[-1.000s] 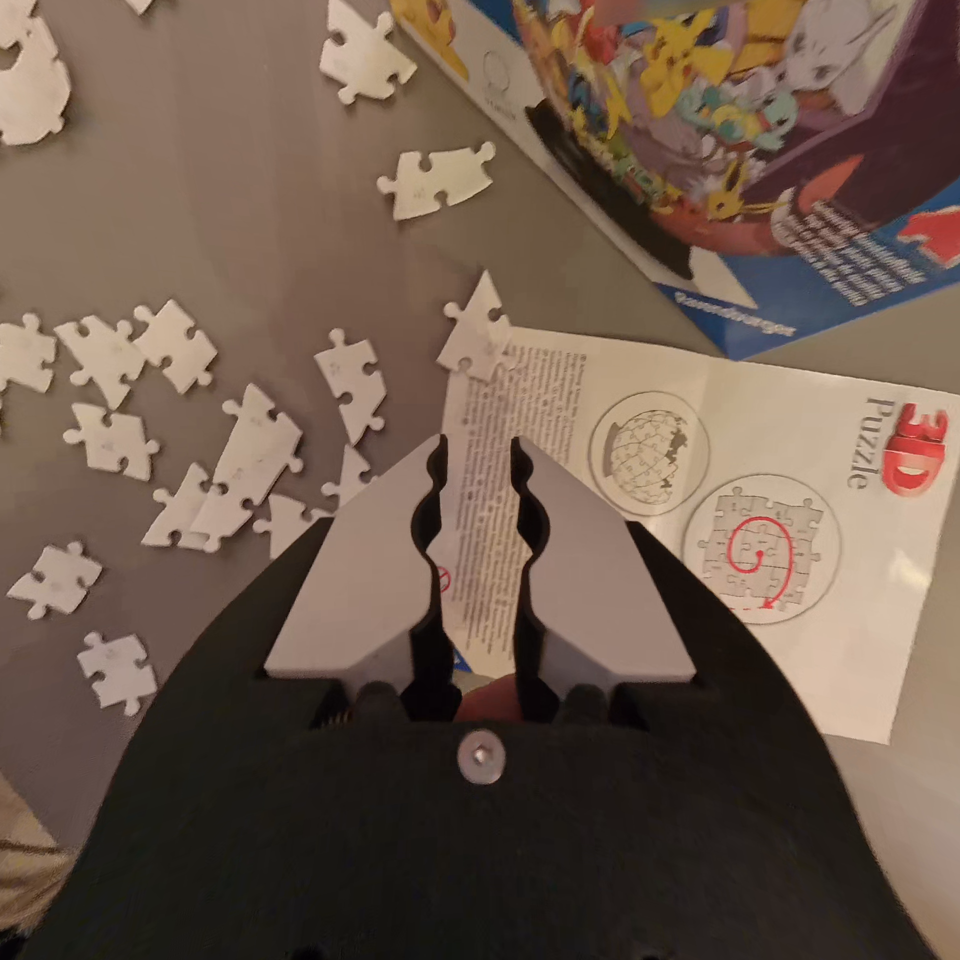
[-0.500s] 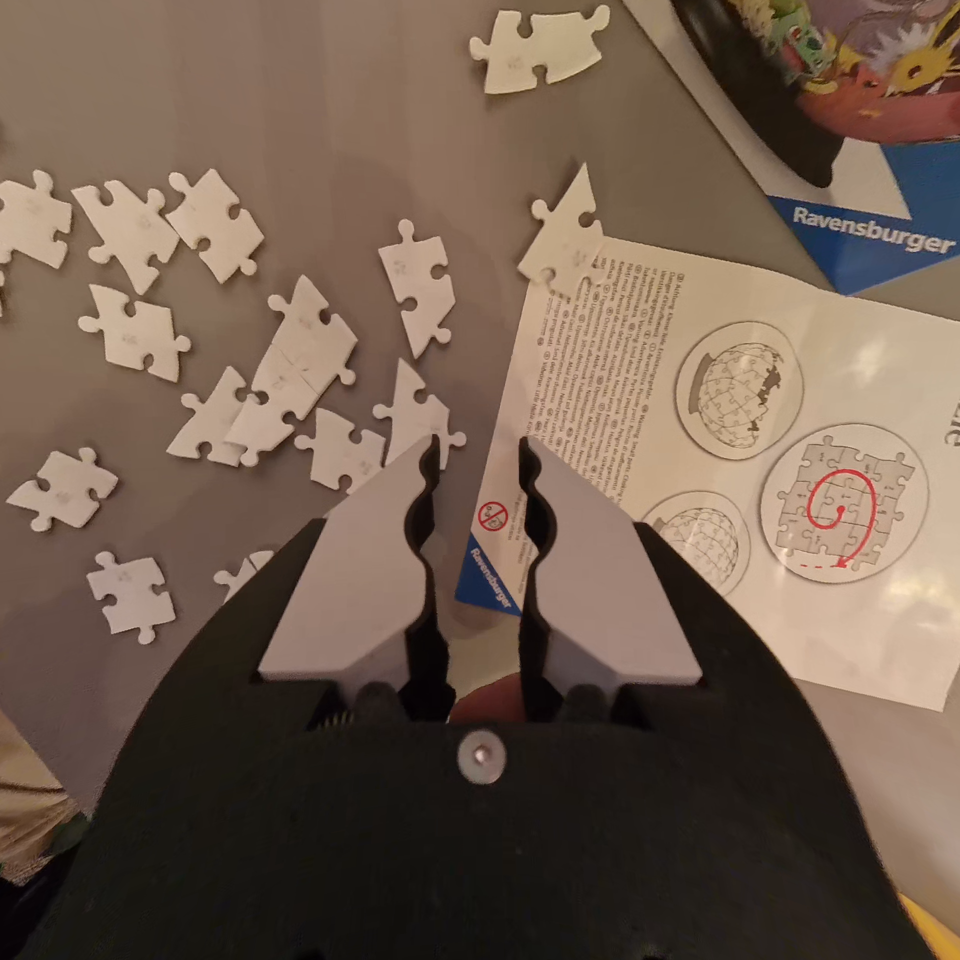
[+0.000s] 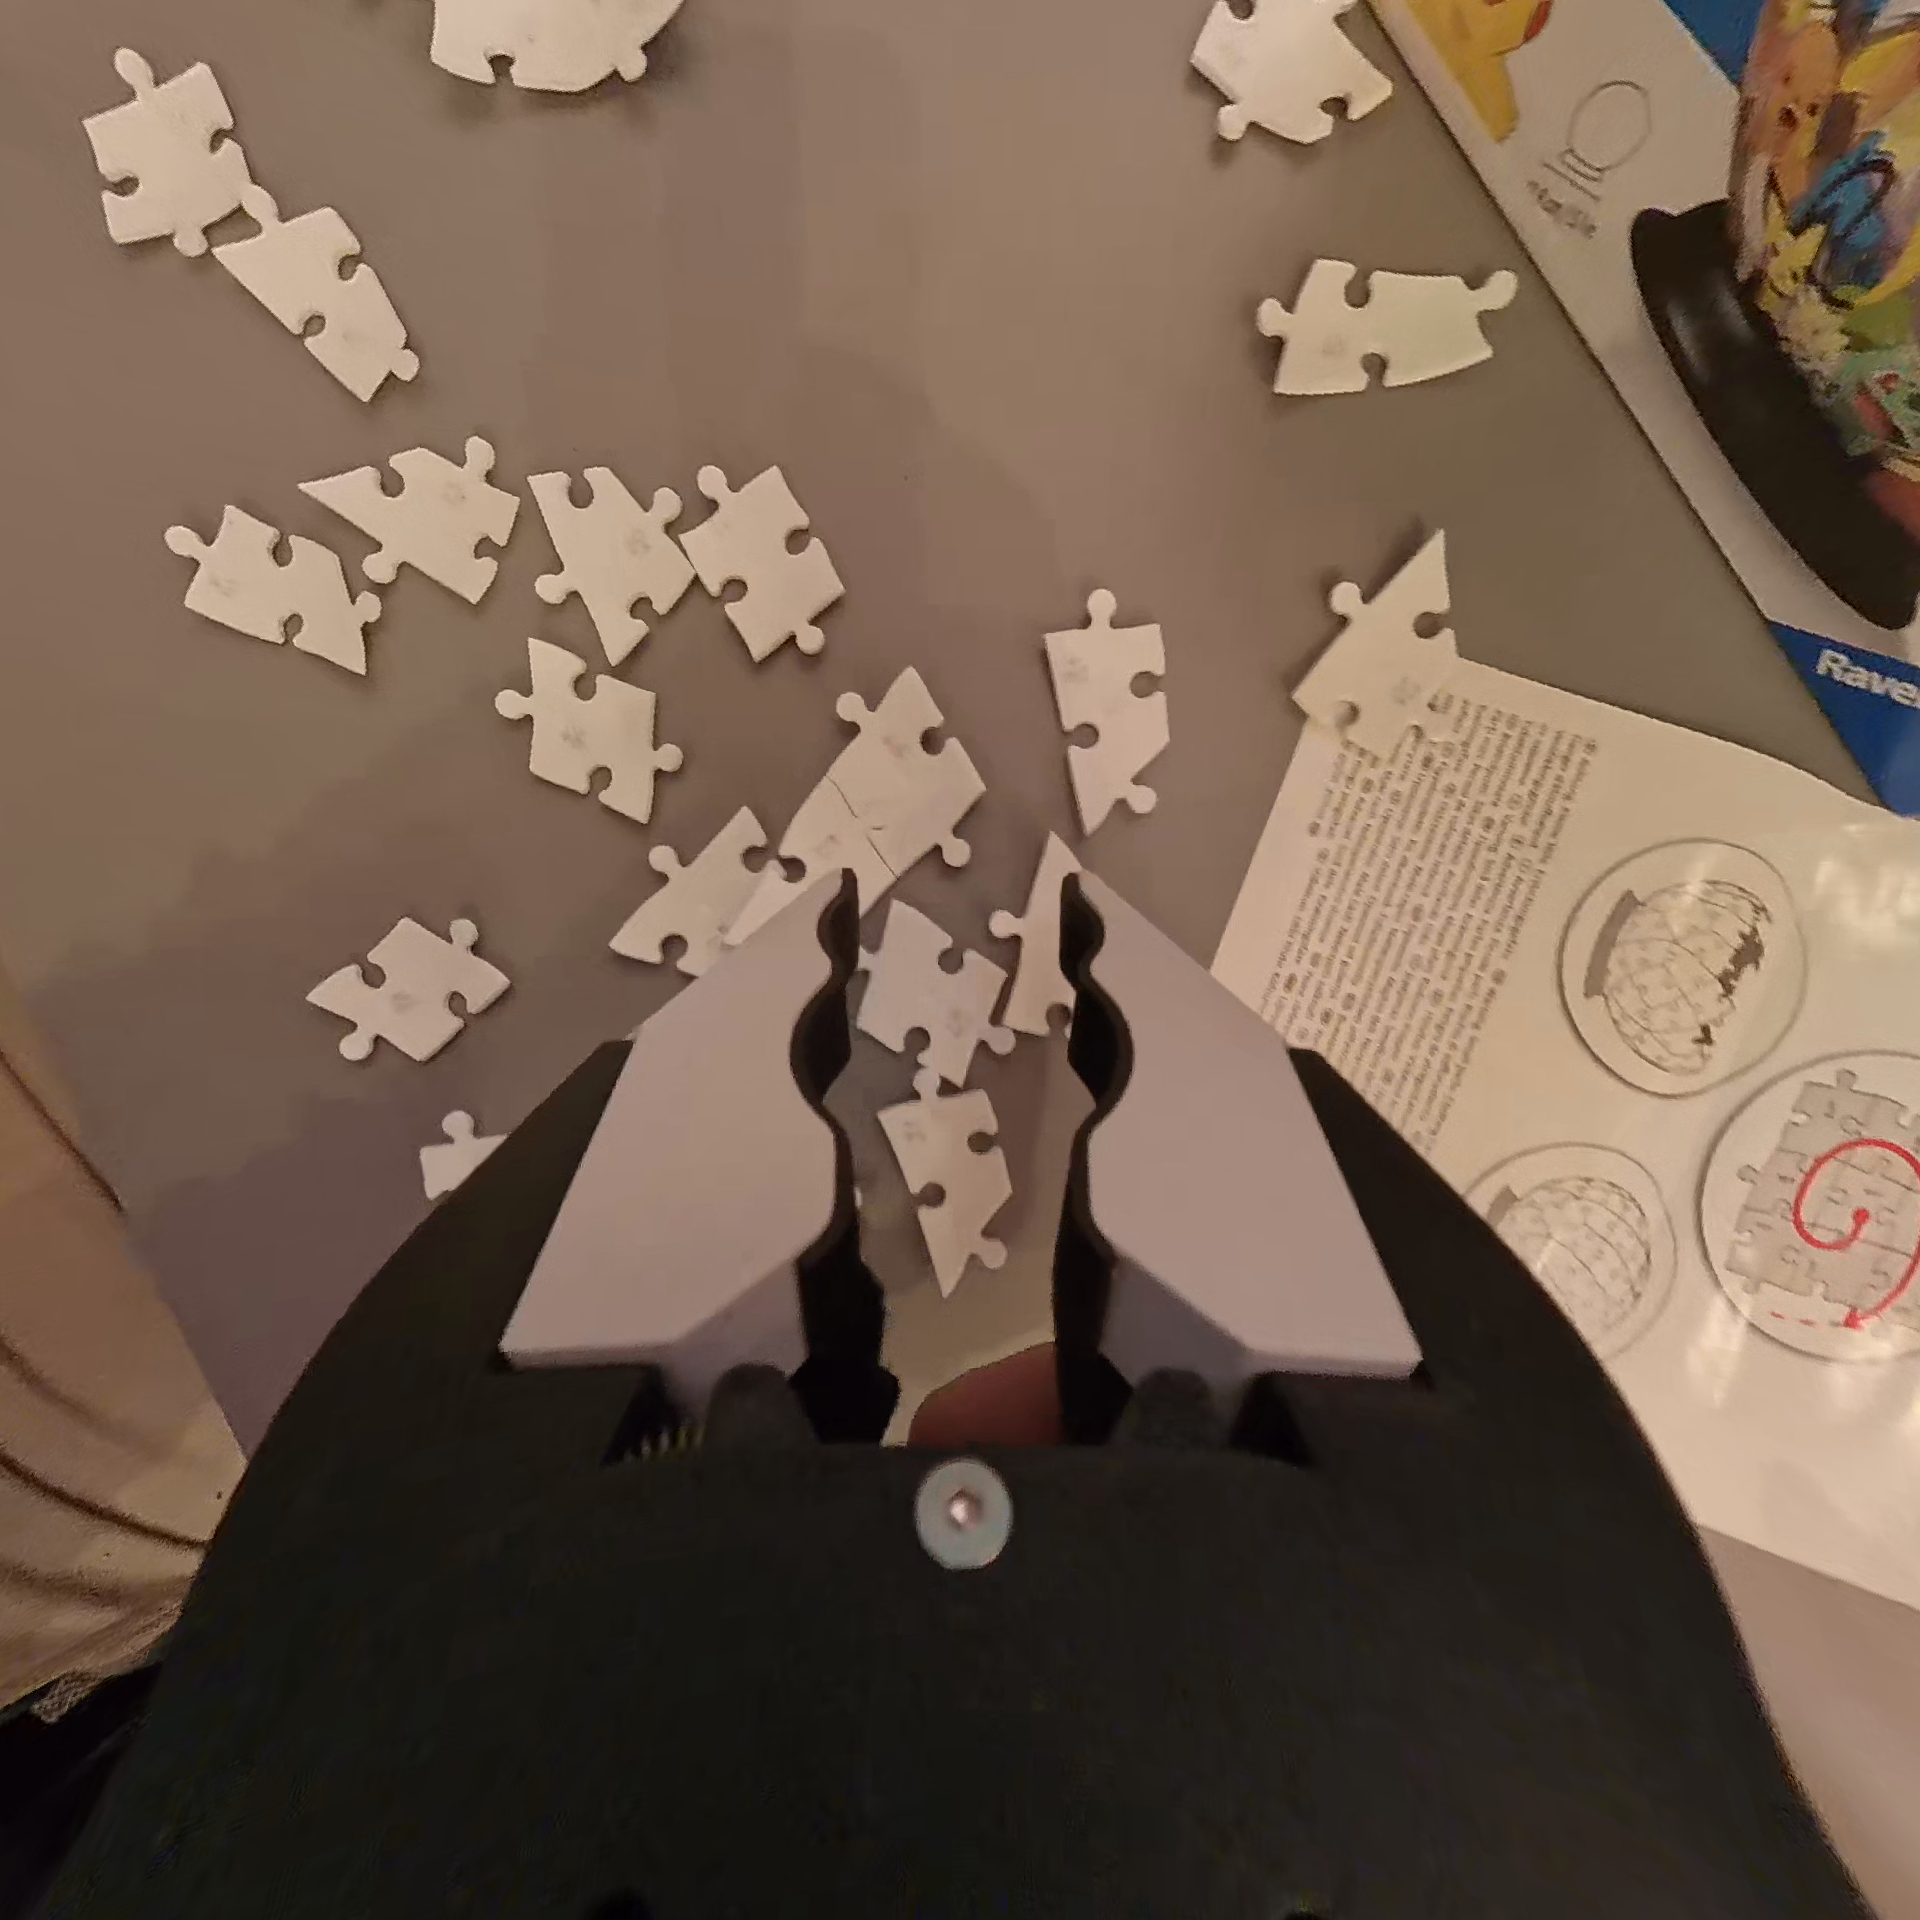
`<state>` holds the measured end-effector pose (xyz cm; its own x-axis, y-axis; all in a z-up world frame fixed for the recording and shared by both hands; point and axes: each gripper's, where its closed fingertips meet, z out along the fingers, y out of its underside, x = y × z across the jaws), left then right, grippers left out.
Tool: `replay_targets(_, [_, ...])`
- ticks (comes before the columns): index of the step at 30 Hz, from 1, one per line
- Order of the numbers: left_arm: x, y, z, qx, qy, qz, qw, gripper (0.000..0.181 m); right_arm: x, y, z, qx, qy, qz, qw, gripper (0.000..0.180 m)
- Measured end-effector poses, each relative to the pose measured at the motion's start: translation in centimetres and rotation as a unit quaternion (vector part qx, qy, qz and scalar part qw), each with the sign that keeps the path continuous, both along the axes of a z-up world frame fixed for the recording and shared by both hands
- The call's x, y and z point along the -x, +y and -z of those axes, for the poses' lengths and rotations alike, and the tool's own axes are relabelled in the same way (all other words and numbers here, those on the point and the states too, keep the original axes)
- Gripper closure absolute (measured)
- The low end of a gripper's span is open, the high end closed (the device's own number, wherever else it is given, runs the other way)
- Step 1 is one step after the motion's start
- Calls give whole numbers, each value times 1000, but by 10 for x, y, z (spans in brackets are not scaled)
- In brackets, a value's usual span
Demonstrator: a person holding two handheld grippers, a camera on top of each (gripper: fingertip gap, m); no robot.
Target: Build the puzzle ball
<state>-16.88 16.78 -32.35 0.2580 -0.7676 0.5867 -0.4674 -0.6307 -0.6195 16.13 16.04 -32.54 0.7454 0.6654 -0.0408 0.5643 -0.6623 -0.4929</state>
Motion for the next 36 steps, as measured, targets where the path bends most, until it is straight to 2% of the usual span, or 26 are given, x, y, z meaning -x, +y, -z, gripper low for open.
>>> replay_targets(7, [0, 0, 1, -1, 2, 1, 1000, 166, 20, 3, 14, 8, 9, -21, 1000, 144])
replay_targets(15, [0, 0, 1, -1, 3, 2, 1000, 166, 21, 12, 14, -6, 14, -12, 1000, 150])
replay_targets(20, [0, -1, 1, -1, 3, 2, 1000, 166, 18, 27, 11, -33, 4, 1, 999, 147])
replay_targets(24, [-1, -1, 1, -1, 5, 2, 1000, 166, 44, 35, -11, -69, 22, -35, 997, 147])
replay_targets(28, [-1, -1, 1, -3, 7, 3, 1000, 166, 57, 28, 9, -29, -12, -71, 997, 147])
replay_targets(34, [-4, -3, 2, -8, 13, 9, 1000, 165, 65, 25, 13, -17, 1, -68, 998, 174])
replay_targets(36, [-5, -4, 2, -9, 14, 12, 1000, 165, 67, 25, 13, -12, 9, -62, 998, 175])
